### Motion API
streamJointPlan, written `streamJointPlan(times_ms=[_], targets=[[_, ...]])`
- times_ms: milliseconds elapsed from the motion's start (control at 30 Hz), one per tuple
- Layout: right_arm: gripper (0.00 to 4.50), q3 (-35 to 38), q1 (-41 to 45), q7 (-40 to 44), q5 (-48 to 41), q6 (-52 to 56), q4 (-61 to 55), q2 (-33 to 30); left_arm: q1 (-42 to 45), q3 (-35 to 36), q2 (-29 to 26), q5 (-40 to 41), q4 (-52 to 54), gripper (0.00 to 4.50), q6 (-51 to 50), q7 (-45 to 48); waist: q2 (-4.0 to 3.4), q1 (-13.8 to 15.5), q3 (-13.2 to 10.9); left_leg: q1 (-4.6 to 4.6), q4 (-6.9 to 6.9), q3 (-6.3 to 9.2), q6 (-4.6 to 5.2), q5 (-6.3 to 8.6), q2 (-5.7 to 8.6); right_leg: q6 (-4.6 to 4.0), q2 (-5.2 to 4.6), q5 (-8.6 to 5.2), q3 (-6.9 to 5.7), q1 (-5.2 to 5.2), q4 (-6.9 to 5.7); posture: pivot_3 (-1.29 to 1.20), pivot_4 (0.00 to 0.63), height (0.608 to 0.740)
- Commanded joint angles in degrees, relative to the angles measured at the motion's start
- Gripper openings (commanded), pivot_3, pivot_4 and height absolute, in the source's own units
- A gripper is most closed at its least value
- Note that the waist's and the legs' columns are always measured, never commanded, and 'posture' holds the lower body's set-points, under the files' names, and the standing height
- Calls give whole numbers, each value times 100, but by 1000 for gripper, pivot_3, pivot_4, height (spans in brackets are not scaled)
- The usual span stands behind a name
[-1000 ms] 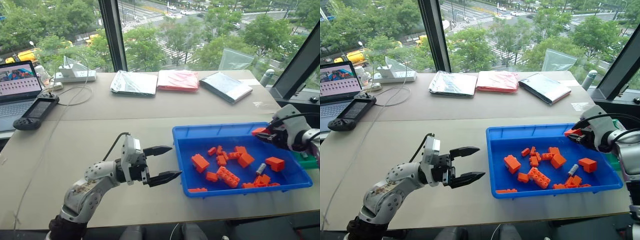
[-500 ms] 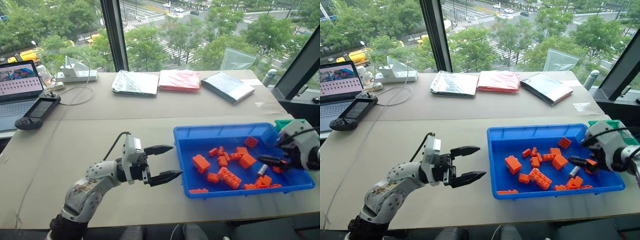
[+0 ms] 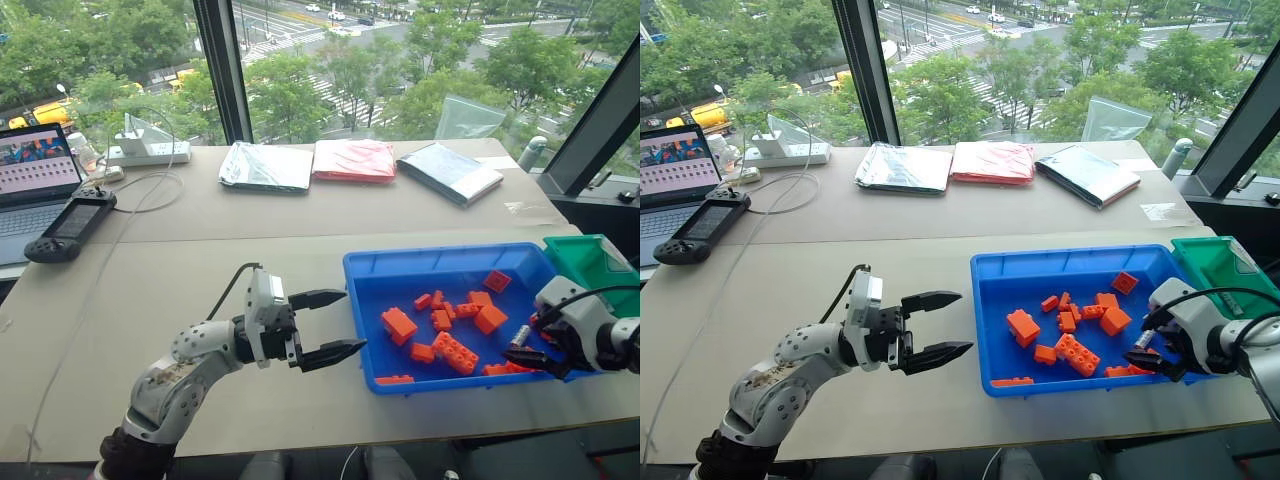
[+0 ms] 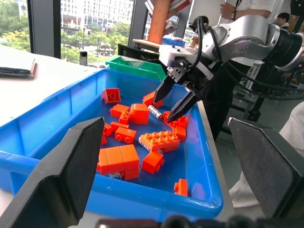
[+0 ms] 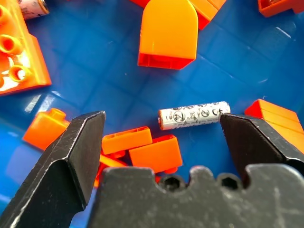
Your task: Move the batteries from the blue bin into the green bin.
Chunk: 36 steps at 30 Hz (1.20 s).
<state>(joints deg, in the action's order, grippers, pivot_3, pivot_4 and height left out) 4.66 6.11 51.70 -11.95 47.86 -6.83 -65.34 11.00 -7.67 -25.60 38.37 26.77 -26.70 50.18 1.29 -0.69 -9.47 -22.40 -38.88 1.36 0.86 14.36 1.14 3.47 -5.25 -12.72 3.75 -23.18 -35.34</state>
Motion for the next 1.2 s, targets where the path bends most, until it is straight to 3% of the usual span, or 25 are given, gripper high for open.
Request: streamJointPlan(times_ms=[33,667,900,1200], targets=[[4441,-137,206,11,160,-199,277,-33,49,30,-7,47,178,4500,-9,-31,1,5,0,0,0,1,0,0,0,0,0,0,-1,2,1,0,150,740],[4441,-953,632,872,489,-690,1140,-268,24,10,45,64,232,4500,-97,-192,6,12,3,5,0,4,0,0,-1,0,0,1,-4,10,3,0,150,740],[2539,-989,680,864,606,-711,1130,-170,5,18,48,78,256,4500,-117,-254,19,11,8,10,-1,5,0,0,-2,0,0,1,-5,15,4,0,150,740],[2539,-660,768,673,559,-623,931,-156,5,36,27,87,222,4500,-112,-227,20,3,7,10,-1,5,0,0,-2,0,0,1,-5,15,3,0,150,740]])
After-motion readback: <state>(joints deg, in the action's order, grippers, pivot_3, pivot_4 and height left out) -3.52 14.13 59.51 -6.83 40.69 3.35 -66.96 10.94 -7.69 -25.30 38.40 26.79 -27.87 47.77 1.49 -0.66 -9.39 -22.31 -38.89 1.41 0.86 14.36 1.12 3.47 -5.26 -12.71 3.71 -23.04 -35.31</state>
